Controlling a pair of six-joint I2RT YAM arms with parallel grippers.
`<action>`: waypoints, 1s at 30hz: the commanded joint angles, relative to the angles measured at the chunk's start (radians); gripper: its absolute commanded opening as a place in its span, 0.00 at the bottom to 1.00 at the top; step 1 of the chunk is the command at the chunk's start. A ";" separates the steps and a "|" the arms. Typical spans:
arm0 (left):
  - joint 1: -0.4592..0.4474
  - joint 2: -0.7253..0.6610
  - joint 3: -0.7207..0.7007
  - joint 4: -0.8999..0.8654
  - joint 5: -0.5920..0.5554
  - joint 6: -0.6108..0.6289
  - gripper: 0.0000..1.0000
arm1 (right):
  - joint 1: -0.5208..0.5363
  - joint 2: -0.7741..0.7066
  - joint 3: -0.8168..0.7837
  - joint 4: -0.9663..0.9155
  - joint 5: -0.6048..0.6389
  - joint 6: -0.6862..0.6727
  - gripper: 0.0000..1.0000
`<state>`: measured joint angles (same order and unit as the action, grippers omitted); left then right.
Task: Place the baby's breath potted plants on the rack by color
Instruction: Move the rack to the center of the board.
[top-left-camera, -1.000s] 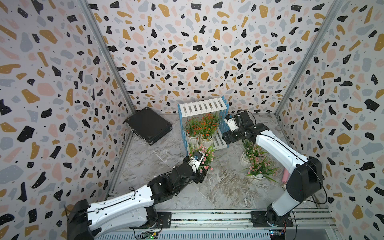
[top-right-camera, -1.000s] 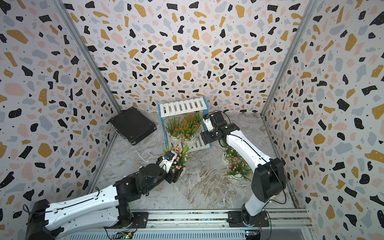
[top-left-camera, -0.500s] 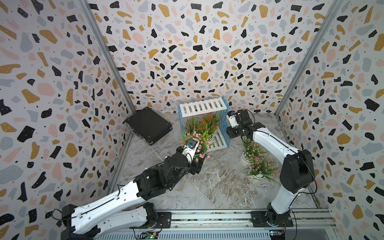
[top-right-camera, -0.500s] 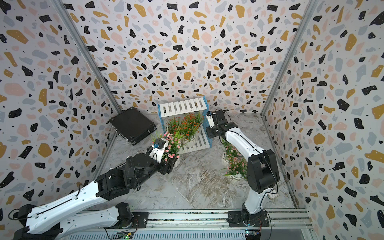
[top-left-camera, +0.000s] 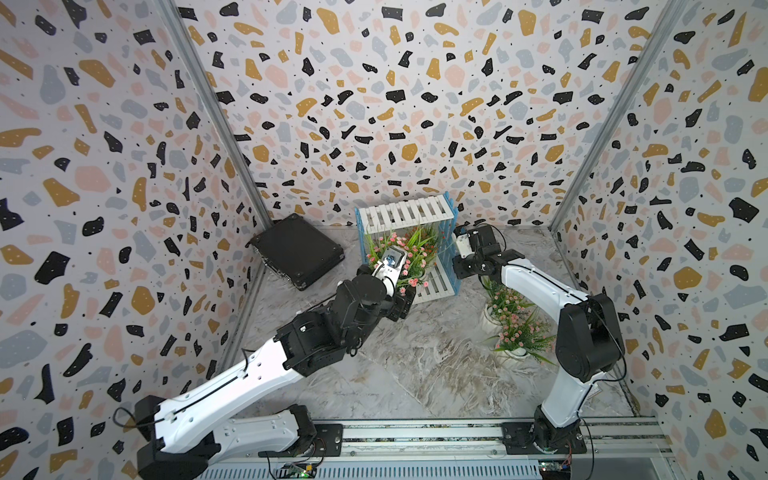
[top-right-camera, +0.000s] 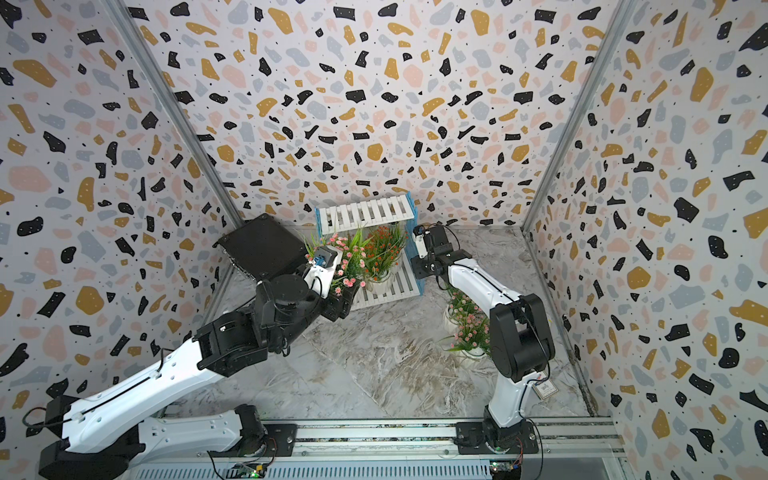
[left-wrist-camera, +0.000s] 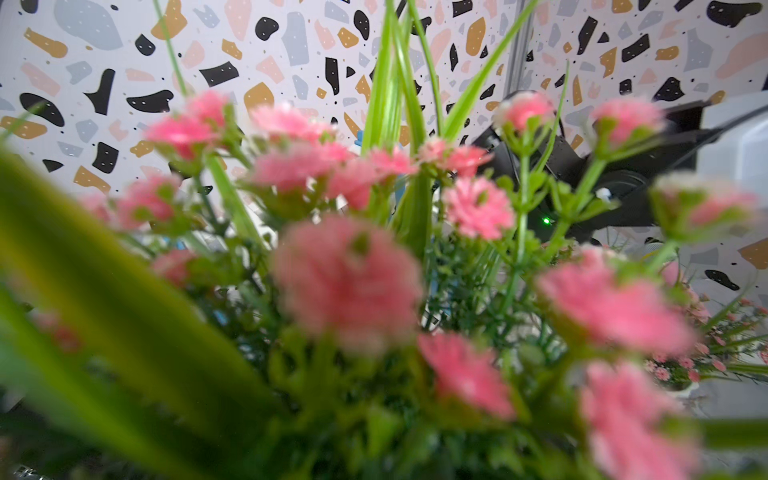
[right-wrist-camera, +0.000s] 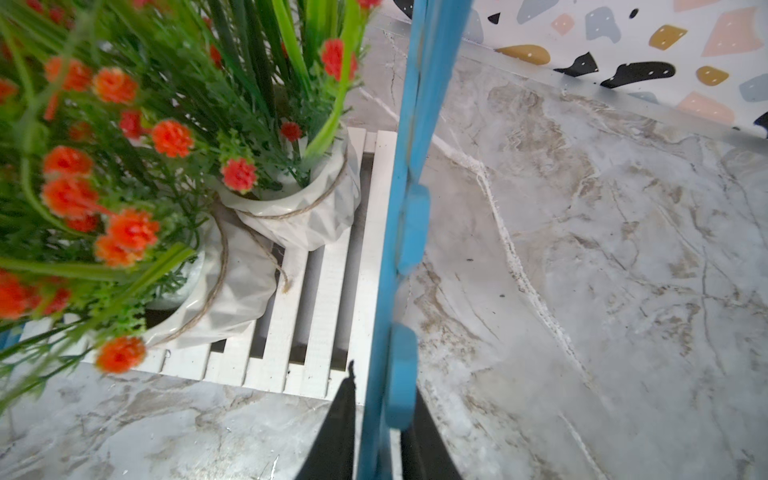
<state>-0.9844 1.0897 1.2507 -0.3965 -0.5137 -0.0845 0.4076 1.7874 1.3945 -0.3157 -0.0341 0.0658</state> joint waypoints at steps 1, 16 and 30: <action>0.064 0.020 0.085 0.080 0.017 0.022 0.75 | 0.002 -0.054 -0.040 -0.006 -0.003 0.026 0.19; 0.264 0.199 0.255 0.120 0.152 0.026 0.76 | 0.030 -0.215 -0.127 -0.088 0.018 0.087 0.13; 0.324 0.293 0.335 0.165 0.173 0.048 0.76 | 0.102 -0.288 -0.226 -0.062 0.201 0.227 0.14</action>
<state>-0.6792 1.3937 1.5188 -0.3634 -0.3454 -0.0544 0.5011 1.5639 1.1778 -0.3870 0.1299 0.2584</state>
